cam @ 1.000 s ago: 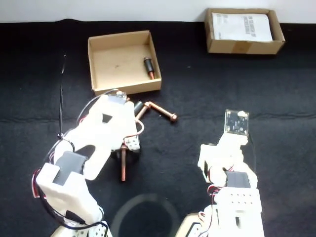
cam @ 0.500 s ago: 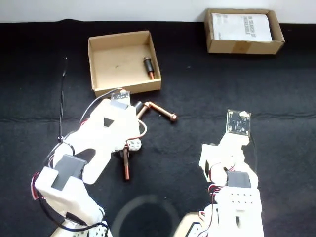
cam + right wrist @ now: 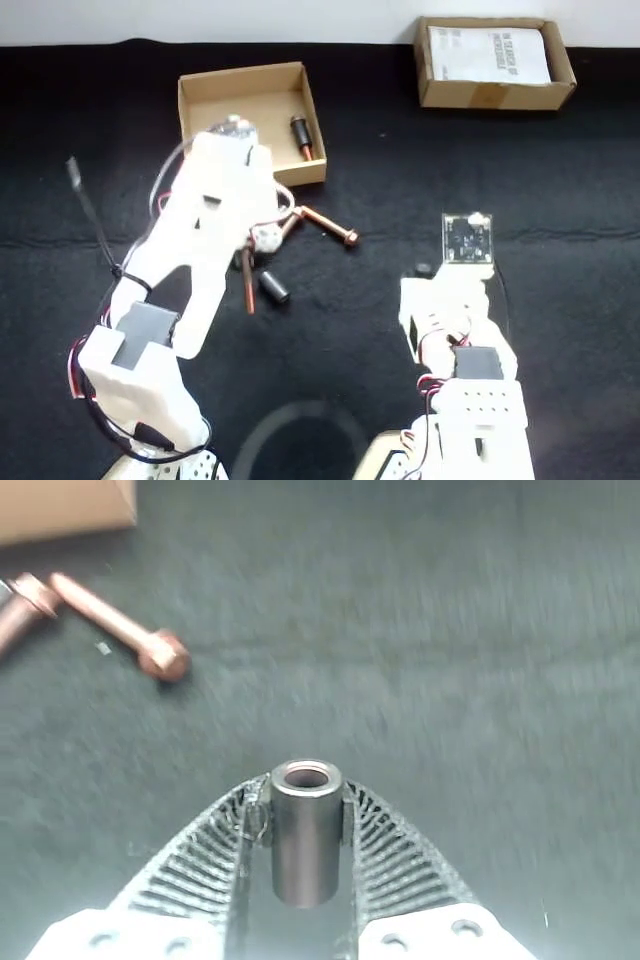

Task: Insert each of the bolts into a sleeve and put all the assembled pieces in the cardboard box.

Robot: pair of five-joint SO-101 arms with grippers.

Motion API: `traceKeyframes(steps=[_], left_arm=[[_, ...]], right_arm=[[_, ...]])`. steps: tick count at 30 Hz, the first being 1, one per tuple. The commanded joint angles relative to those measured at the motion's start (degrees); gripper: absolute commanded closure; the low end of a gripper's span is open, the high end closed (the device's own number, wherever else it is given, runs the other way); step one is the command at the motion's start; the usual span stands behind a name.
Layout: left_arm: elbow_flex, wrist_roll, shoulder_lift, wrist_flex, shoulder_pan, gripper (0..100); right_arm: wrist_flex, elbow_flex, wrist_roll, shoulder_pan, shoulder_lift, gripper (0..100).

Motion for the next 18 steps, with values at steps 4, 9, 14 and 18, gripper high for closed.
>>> traceKeyframes(steps=[4, 9, 14, 18], left_arm=[[-13.5, 0.4, -1.3, 2.7, -0.5, 99], [-20.5, 0.4, -2.1, 3.0, 1.5, 99], [-19.6, 0.0, -8.9, 2.6, 4.1, 99], [-16.0, -0.1, -16.0, 1.8, 5.0, 99]], right_arm=[[-10.9, -2.3, 0.4, -5.6, -1.1, 99.1], [-20.0, -2.1, 0.2, -12.3, -1.1, 99.1], [-25.8, -2.1, -7.9, -16.0, -0.8, 99.1], [-26.2, -2.1, -8.4, -17.1, -1.2, 99.1]])
